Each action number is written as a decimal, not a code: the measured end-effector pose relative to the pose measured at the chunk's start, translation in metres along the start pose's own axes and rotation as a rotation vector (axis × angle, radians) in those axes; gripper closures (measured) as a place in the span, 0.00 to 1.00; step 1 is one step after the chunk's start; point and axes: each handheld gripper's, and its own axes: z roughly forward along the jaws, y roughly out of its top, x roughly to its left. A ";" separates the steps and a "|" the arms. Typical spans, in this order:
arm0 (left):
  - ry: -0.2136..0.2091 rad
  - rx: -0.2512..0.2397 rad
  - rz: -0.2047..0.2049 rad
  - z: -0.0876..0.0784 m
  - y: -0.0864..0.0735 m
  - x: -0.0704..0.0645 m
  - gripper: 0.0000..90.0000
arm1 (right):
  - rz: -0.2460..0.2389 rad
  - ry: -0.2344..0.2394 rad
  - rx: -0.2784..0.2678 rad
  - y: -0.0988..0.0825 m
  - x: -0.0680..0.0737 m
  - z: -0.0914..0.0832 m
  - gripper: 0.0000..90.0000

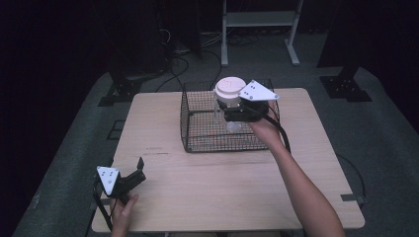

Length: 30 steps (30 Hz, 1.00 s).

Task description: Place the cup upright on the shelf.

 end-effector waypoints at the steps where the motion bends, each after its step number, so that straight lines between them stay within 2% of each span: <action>1: 0.000 -0.001 -0.001 0.000 0.000 0.000 0.00 | -0.005 -0.006 -0.001 0.000 0.000 0.002 0.05; 10: 0.002 -0.001 -0.004 0.000 0.000 0.001 0.00 | 0.005 -0.019 0.014 -0.004 -0.007 0.020 0.05; 15: 0.001 0.000 -0.002 0.000 0.000 0.000 0.00 | 0.027 -0.023 0.025 -0.010 -0.010 0.030 0.05; 25: 0.000 -0.001 -0.009 0.000 0.000 0.001 0.00 | 0.025 -0.059 0.059 -0.028 -0.015 0.050 0.05; 30: 0.000 -0.001 -0.013 0.000 0.000 0.001 0.00 | 0.038 -0.064 0.054 -0.031 -0.016 0.055 0.05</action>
